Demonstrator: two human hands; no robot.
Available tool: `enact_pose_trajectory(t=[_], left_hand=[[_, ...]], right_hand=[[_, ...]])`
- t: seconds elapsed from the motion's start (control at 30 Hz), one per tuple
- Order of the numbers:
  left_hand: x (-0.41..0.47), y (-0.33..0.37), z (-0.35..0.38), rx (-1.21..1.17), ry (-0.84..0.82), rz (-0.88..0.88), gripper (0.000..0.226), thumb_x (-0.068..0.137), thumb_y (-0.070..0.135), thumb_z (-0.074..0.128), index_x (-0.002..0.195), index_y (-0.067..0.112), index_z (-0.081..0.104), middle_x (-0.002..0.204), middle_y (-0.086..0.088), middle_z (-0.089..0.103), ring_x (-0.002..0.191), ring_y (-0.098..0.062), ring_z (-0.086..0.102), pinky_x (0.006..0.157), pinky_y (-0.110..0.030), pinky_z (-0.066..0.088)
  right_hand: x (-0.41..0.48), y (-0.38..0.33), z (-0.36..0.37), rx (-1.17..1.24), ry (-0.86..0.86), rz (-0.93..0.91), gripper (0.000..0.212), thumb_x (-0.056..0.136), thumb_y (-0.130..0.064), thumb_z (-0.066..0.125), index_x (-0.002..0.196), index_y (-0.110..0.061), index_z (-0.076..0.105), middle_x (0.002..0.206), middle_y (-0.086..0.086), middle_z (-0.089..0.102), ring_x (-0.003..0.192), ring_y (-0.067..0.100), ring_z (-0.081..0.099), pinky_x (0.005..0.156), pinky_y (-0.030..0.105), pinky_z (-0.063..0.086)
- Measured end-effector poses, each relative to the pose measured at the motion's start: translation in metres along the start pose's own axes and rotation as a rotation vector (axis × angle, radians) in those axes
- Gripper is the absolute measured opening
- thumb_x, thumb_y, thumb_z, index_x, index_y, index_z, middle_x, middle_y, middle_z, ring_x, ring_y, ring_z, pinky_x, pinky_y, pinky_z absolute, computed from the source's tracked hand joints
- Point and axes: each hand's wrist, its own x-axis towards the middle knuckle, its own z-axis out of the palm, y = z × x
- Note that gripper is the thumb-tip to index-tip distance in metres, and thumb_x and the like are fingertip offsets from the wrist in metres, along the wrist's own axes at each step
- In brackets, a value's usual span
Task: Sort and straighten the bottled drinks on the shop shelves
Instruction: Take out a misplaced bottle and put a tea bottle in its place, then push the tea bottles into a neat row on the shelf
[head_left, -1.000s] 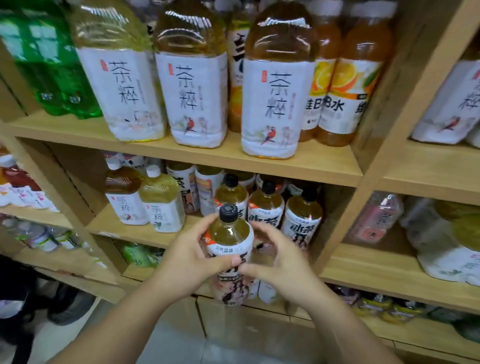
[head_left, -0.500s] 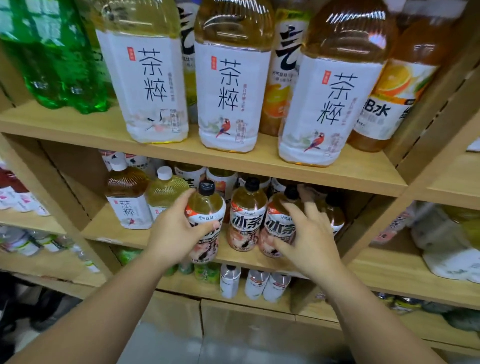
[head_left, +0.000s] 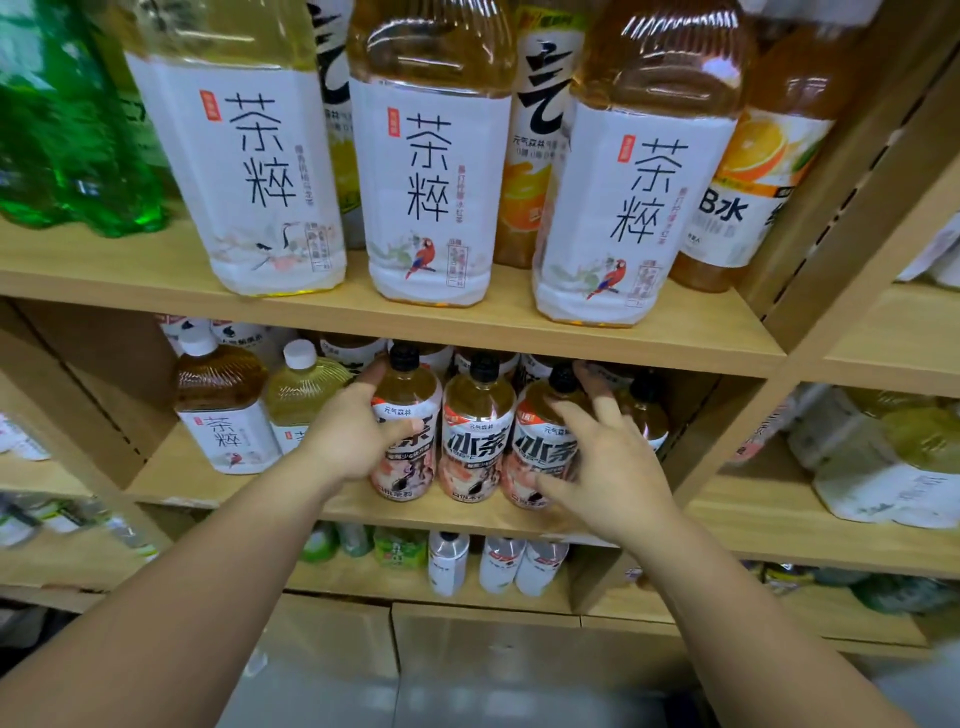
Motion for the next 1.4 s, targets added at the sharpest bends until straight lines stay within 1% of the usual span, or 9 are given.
enact_pose_trajectory(t=[0.3, 0.43, 0.5, 0.6, 0.73, 0.9, 1.1, 1.27, 1.4], left_hand=[[-0.034, 0.012, -0.005, 0.112, 0.047, 0.012, 0.077, 0.084, 0.03, 0.081, 0.149, 0.023, 0.041, 0.137, -0.005, 0.055, 0.124, -0.027, 0.056, 0.099, -0.037, 0.048], [-0.073, 0.032, -0.021, 0.163, 0.283, 0.15, 0.058, 0.086, 0.033, 0.076, 0.139, 0.021, 0.055, 0.125, -0.004, 0.065, 0.094, -0.013, 0.065, 0.086, -0.037, 0.054], [-0.089, 0.05, -0.034, 0.089, 0.426, 0.306, 0.039, 0.086, 0.031, 0.076, 0.121, 0.019, 0.065, 0.103, 0.004, 0.065, 0.078, -0.005, 0.061, 0.073, -0.034, 0.054], [-0.096, 0.088, -0.056, -0.025, 0.593, 0.505, 0.039, 0.088, 0.026, 0.076, 0.122, 0.014, 0.062, 0.106, 0.005, 0.056, 0.088, -0.008, 0.057, 0.085, -0.025, 0.05], [-0.081, 0.136, -0.073, -0.076, 0.604, 0.511, 0.065, 0.088, 0.034, 0.074, 0.143, 0.015, 0.046, 0.133, 0.002, 0.047, 0.126, -0.014, 0.049, 0.111, -0.034, 0.042], [-0.062, 0.16, -0.07, -0.159, 0.534, 0.403, 0.092, 0.087, 0.045, 0.073, 0.158, 0.023, 0.02, 0.161, 0.005, 0.03, 0.148, -0.015, 0.031, 0.121, -0.044, 0.032], [-0.049, 0.165, -0.067, -0.316, 0.475, 0.314, 0.067, 0.084, 0.044, 0.074, 0.14, 0.033, 0.038, 0.132, 0.013, 0.059, 0.121, -0.009, 0.058, 0.103, -0.045, 0.051], [-0.049, 0.172, -0.066, -0.349, 0.484, 0.287, 0.052, 0.087, 0.036, 0.075, 0.126, 0.034, 0.041, 0.126, 0.012, 0.06, 0.116, -0.011, 0.059, 0.095, -0.035, 0.05], [-0.048, 0.17, -0.066, -0.348, 0.509, 0.277, 0.065, 0.083, 0.03, 0.081, 0.132, 0.032, 0.037, 0.128, 0.01, 0.058, 0.116, -0.011, 0.06, 0.097, -0.038, 0.055]], right_hand=[[-0.007, -0.002, -0.013, 0.096, -0.026, -0.045, 0.082, 0.085, -0.055, 0.073, 0.157, -0.038, 0.036, 0.17, -0.01, 0.011, 0.146, 0.023, 0.042, 0.112, 0.039, 0.046], [-0.031, -0.018, -0.046, 0.245, 0.386, -0.18, 0.036, 0.093, -0.044, 0.068, 0.121, -0.023, 0.074, 0.123, -0.007, 0.068, 0.111, 0.008, 0.064, 0.096, 0.029, 0.055], [-0.036, -0.025, -0.069, 0.319, 0.663, -0.249, 0.02, 0.092, -0.034, 0.071, 0.098, -0.016, 0.077, 0.093, -0.007, 0.071, 0.087, 0.007, 0.066, 0.076, 0.029, 0.056], [-0.026, -0.03, -0.104, 0.474, 0.81, -0.216, 0.028, 0.089, -0.035, 0.073, 0.11, -0.018, 0.069, 0.105, -0.005, 0.062, 0.096, 0.014, 0.065, 0.081, 0.031, 0.057], [0.005, -0.032, -0.132, 0.666, 0.73, -0.063, 0.06, 0.087, -0.047, 0.076, 0.138, -0.029, 0.049, 0.136, -0.003, 0.053, 0.124, 0.01, 0.057, 0.107, 0.04, 0.051], [0.034, -0.036, -0.14, 0.83, 0.541, -0.056, 0.08, 0.082, -0.047, 0.082, 0.147, -0.029, 0.039, 0.142, -0.004, 0.054, 0.122, 0.004, 0.059, 0.105, 0.038, 0.054], [0.037, -0.029, -0.119, 0.807, 0.507, -0.061, 0.076, 0.078, -0.061, 0.076, 0.142, -0.037, 0.042, 0.141, -0.012, 0.055, 0.126, 0.002, 0.055, 0.105, 0.035, 0.051], [0.035, -0.031, -0.124, 0.857, 0.468, -0.064, 0.06, 0.087, -0.037, 0.079, 0.133, -0.042, 0.041, 0.127, -0.027, 0.057, 0.109, -0.019, 0.055, 0.08, 0.007, 0.046], [0.035, -0.028, -0.125, 0.935, 0.463, -0.072, 0.062, 0.084, -0.03, 0.083, 0.135, -0.033, 0.049, 0.125, -0.022, 0.062, 0.102, -0.021, 0.059, 0.077, 0.002, 0.049]])
